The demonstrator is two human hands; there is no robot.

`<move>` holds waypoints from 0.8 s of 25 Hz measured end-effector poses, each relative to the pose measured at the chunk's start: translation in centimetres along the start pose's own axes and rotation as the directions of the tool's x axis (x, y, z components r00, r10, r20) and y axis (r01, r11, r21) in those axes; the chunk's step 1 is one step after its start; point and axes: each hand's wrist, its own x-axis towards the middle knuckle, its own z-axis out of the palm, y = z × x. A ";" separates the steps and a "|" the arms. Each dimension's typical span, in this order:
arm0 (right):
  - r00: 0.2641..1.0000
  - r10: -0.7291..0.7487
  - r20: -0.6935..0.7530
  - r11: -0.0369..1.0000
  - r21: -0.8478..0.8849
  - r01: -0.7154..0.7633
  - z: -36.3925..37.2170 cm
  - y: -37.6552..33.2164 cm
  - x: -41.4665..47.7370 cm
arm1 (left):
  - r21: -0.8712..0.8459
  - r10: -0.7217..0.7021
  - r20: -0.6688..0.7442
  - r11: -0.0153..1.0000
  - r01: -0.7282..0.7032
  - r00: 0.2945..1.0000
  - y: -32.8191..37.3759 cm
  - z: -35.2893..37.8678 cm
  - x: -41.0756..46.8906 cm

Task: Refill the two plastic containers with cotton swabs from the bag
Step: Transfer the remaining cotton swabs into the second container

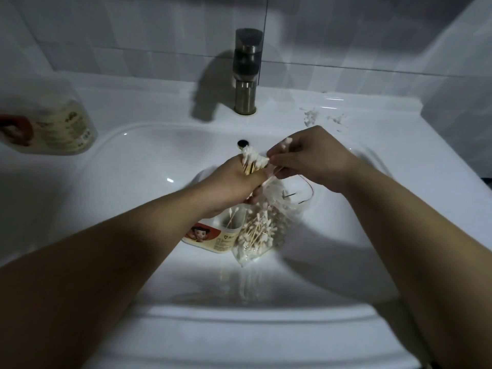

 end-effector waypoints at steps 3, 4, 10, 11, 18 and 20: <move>1.000 -0.001 -0.012 0.995 0.104 0.002 0.2 0.2 0.0 | -0.006 -0.015 -0.008 1.000 0.015 1.000 -0.5 -0.1 0.0; 1.000 0.005 -0.001 0.993 0.122 -0.005 0.3 0.1 -0.2 | -0.026 -0.023 -0.013 0.999 0.022 1.000 -0.7 -0.3 0.1; 1.000 -0.006 0.019 0.996 0.085 0.004 0.1 -0.2 -0.2 | -0.029 -0.071 -0.034 0.997 0.070 0.997 -0.9 -0.5 0.3; 1.000 -0.003 0.020 0.995 0.099 0.001 0.0 -0.2 -0.3 | -0.038 -0.083 -0.028 0.996 0.082 0.996 -0.8 -0.5 0.3; 0.997 -0.018 0.070 0.995 -0.097 0.024 0.4 -0.4 -0.4 | -0.204 -0.170 0.056 0.963 0.178 0.984 -0.8 -0.6 0.2; 0.999 -0.001 0.040 0.998 -0.062 0.004 0.3 -0.3 -0.3 | -0.208 -0.163 0.052 0.963 0.170 0.985 -0.8 -0.7 0.4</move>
